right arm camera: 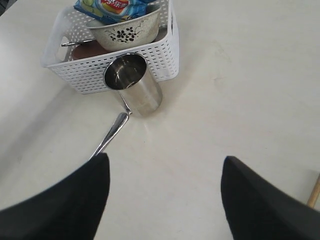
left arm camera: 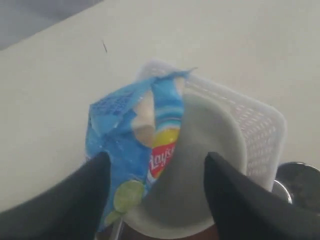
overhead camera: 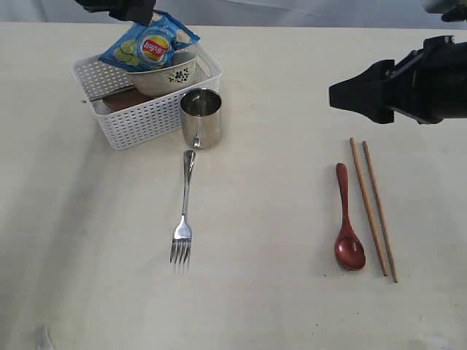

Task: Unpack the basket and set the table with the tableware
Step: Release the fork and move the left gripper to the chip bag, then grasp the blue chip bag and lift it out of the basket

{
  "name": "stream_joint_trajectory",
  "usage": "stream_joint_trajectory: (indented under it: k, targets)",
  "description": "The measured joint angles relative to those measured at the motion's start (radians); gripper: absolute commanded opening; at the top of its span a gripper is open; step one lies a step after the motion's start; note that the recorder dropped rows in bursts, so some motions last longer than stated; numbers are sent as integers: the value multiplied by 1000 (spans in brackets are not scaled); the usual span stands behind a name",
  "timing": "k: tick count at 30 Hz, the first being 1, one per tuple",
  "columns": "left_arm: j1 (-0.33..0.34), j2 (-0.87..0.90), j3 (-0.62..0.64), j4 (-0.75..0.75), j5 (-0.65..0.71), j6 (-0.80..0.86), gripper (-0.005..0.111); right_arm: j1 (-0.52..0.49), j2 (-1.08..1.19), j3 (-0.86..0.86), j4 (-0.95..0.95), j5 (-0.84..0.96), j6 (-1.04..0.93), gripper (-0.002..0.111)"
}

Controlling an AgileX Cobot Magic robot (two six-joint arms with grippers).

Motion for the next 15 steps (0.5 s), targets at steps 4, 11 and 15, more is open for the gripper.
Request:
stream_joint_trajectory:
  k: [4, 11, 15]
  targets:
    - [0, 59, 0, 0, -64, 3, 74, 0, 0, 0, 0, 0, -2, 61]
    - [0, 106, 0, 0, -188, -8, 72, 0, 0, 0, 0, 0, -2, 61]
    - [0, 146, 0, 0, -226, -13, 58, 0, 0, 0, -1, 0, -2, 61]
